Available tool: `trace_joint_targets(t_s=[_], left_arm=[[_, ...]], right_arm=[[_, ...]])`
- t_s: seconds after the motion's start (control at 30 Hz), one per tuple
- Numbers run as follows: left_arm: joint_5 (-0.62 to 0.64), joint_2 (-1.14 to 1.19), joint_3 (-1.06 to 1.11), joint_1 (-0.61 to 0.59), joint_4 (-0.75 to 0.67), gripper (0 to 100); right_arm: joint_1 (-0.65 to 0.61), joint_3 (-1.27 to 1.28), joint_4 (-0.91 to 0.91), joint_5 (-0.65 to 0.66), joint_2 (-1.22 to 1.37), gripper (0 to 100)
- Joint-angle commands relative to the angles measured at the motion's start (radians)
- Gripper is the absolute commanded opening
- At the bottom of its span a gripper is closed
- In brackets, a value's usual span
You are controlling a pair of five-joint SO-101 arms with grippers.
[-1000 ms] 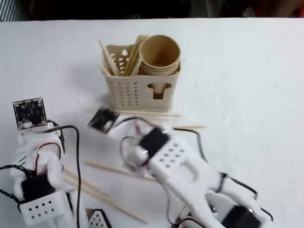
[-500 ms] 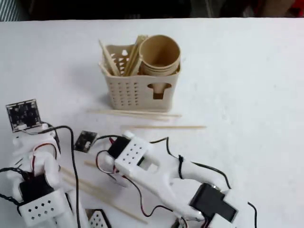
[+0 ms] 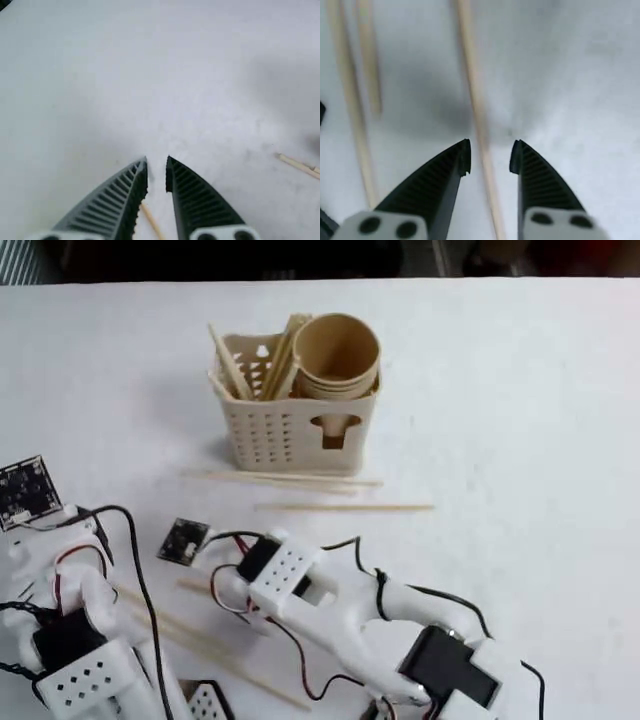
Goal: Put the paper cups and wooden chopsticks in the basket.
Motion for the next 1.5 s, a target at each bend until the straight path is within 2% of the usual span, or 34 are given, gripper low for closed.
trace_joint_targets(t_s=[0.0,0.23,0.43,0.57,0.67,1.3,1.47], left_arm=[[0.009,-0.01,-0.011,-0.008,-0.023,8],[0.009,-0.01,-0.009,-0.007,-0.021,8],[0.009,-0.012,-0.008,-0.007,-0.02,8],[0.009,-0.012,-0.008,-0.007,-0.018,8],[0.009,-0.013,0.009,-0.007,-0.026,8],[0.011,-0.013,0.052,-0.007,-0.081,8],[0.011,-0.013,0.068,-0.007,-0.1,8]], right_arm=[[-0.007,0.009,-0.047,-0.008,-0.01,10.1],[-0.004,0.008,-0.058,-0.006,0.053,10.1],[0.019,-0.08,-0.038,0.077,0.197,9.7],[0.025,-0.124,0.005,0.078,0.236,1.6],[0.025,-0.132,0.038,0.075,0.226,1.8],[0.165,-0.126,0.326,0.066,-0.433,1.8],[0.262,-0.144,0.325,-0.086,-0.593,1.7]])
